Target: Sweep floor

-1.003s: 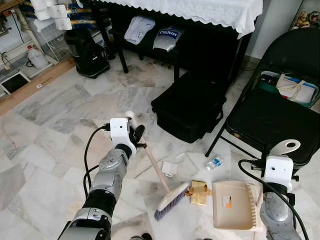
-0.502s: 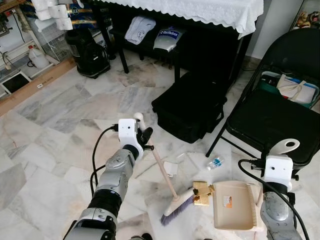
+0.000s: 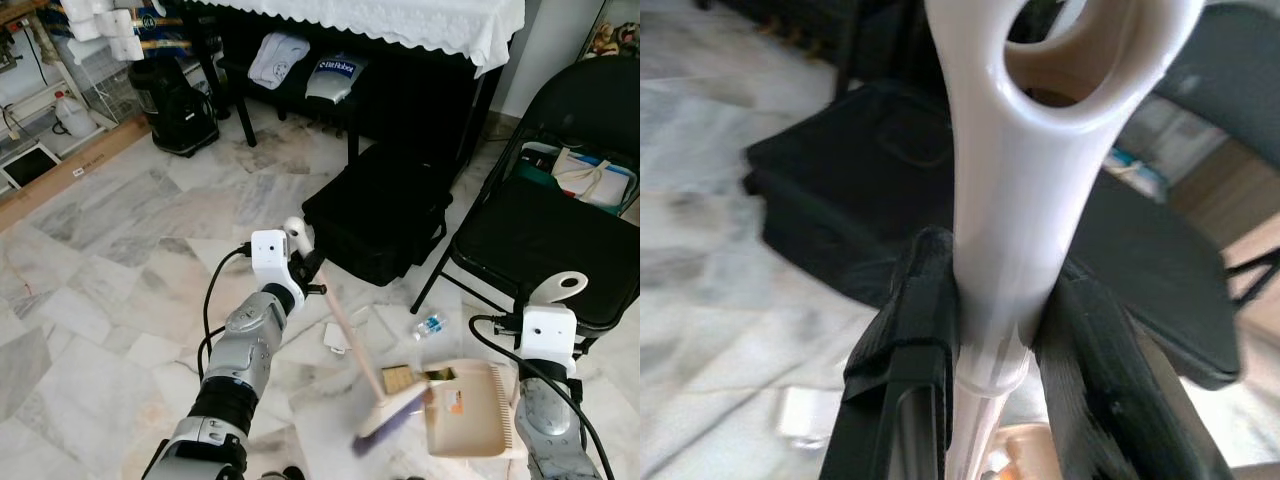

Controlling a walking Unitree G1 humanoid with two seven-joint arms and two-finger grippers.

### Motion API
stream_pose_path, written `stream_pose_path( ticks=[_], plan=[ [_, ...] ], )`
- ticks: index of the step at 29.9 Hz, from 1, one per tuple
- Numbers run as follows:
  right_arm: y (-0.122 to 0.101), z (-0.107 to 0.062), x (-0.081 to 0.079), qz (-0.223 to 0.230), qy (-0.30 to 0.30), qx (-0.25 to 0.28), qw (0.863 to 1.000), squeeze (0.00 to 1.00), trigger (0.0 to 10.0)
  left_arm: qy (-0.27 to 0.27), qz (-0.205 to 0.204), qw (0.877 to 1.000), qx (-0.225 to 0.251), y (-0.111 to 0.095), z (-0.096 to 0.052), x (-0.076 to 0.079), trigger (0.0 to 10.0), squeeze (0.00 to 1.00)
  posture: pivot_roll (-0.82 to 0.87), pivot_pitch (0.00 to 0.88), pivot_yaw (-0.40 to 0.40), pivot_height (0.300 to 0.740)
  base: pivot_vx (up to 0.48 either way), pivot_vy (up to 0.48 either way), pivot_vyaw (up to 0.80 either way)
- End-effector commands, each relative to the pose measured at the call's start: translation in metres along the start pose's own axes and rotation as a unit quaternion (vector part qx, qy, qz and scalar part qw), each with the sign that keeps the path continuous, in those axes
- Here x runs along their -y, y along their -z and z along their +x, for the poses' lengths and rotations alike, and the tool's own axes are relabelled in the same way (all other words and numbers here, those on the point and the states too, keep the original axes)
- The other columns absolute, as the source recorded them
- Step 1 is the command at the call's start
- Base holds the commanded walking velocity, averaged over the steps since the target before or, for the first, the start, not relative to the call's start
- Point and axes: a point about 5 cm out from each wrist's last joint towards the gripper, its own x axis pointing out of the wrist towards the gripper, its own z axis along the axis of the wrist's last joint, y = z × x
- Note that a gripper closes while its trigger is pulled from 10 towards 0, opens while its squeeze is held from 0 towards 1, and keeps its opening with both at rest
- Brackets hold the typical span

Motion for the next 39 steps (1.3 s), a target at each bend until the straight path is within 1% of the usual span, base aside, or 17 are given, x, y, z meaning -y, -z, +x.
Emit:
stream_pose_path(
  ticks=[1, 4, 8, 12, 16, 18, 22, 26, 29, 30, 31, 33, 35, 37, 38, 39],
  plan=[
    [0.003, -0.002, -0.007, 0.003, -0.011, -0.01, 1.0, 0.0, 10.0, 0.027, -0.01, 1.0, 0.013, -0.009, 0.001, 0.007, 10.0, 0.0, -0.06, 0.165, 0.103, 0.74, 0.0, 0.0, 0.0],
    [0.002, -0.001, -0.008, 0.005, -0.012, -0.01, 1.0, 0.0, 10.0, 0.037, -0.007, 0.999, 0.014, -0.011, 0.001, 0.01, 10.0, 0.0, -0.06, 0.163, 0.103, 0.74, 0.0, 0.0, 0.0],
    [0.002, 0.0, -0.009, 0.006, -0.011, -0.01, 1.0, 0.0, 10.0, 0.043, 0.034, 0.998, 0.028, -0.023, -0.001, 0.007, 10.0, 0.0, -0.05, 0.165, 0.103, 0.74, 0.0, 0.0, 0.0],
    [0.003, 0.001, -0.009, 0.007, -0.01, -0.012, 1.0, 0.0, 10.0, 0.049, 0.06, 0.996, 0.036, -0.032, -0.003, 0.004, 10.0, 0.0, -0.05, 0.166, 0.103, 0.74, 0.0, 0.0, 0.0],
    [0.004, 0.0, -0.01, 0.008, -0.009, -0.016, 1.0, 0.0, 10.0, 0.058, 0.095, 0.993, 0.05, -0.047, -0.006, 0.001, 10.0, 0.0, -0.04, 0.166, 0.102, 0.74, 0.0, 0.0, 0.0],
    [0.005, 0.0, -0.011, 0.009, -0.009, -0.016, 1.0, 0.0, 10.0, 0.059, 0.097, 0.992, 0.05, -0.048, -0.006, 0.001, 10.0, 0.0, -0.04, 0.166, 0.102, 0.74, 0.0, 0.0, 0.0],
    [0.004, 0.001, -0.016, 0.012, -0.012, -0.018, 1.0, 0.0, 10.0, 0.072, 0.119, 0.989, 0.058, -0.058, -0.007, 0.002, 10.0, 0.0, -0.03, 0.169, 0.101, 0.74, 0.0, 0.0, 0.0],
    [0.004, 0.001, -0.016, 0.012, -0.013, -0.017, 1.0, 0.0, 10.0, 0.069, 0.14, 0.986, 0.063, -0.064, -0.008, 0.001, 10.0, 0.0, -0.03, 0.172, 0.1, 0.74, 0.0, 0.0, 0.0],
    [0.004, 0.001, -0.015, 0.011, -0.013, -0.017, 1.0, 0.0, 10.0, 0.056, 0.166, 0.982, 0.07, -0.069, -0.008, -0.004, 10.0, 0.0, -0.03, 0.176, 0.099, 0.74, 0.0, 0.0, 0.0],
    [0.004, 0.001, -0.015, 0.011, -0.013, -0.017, 1.0, 0.0, 10.0, 0.056, 0.166, 0.982, 0.07, -0.069, -0.008, -0.004, 10.0, 0.0, -0.03, 0.176, 0.099, 0.74, 0.0, 0.0, 0.0],
    [0.005, 0.001, -0.014, 0.01, -0.012, -0.018, 1.0, 0.0, 10.0, 0.037, 0.181, 0.98, 0.076, -0.074, -0.009, -0.01, 10.0, 0.0, -0.03, 0.179, 0.099, 0.74, 0.0, 0.0, 0.0],
    [0.005, 0.001, -0.013, 0.008, -0.012, -0.018, 1.0, 0.0, 10.0, 0.012, 0.198, 0.977, 0.079, -0.077, -0.01, -0.018, 10.0, 0.0, -0.03, 0.18, 0.099, 0.74, 0.0, 0.0, 0.0],
    [0.005, 0.001, -0.012, 0.008, -0.011, -0.018, 1.0, 0.0, 10.0, -0.026, 0.219, 0.972, 0.08, -0.08, -0.012, -0.03, 10.0, 0.0, -0.04, 0.179, 0.099, 0.74, 0.0, 0.0, 0.0],
    [0.006, 0.001, -0.012, 0.007, -0.011, -0.018, 1.0, 0.0, 10.0, -0.049, 0.229, 0.969, 0.081, -0.081, -0.014, -0.037, 10.0, 0.0, -0.04, 0.177, 0.099, 0.74, 0.0, 0.0, 0.0],
    [0.006, 0.001, -0.012, 0.007, -0.011, -0.018, 1.0, 0.0, 10.0, -0.07, 0.233, 0.966, 0.085, -0.083, -0.016, -0.043, 10.0, 0.0, -0.04, 0.176, 0.099, 0.74, 0.0, 0.0, 0.0],
    [0.006, 0.001, -0.012, 0.007, -0.011, -0.018, 1.0, 0.0, 10.0, -0.076, 0.235, 0.965, 0.086, -0.084, -0.017, -0.045, 10.0, 0.0, -0.04, 0.175, 0.099, 0.74, 0.0, 0.0, 0.0]
  ],
)
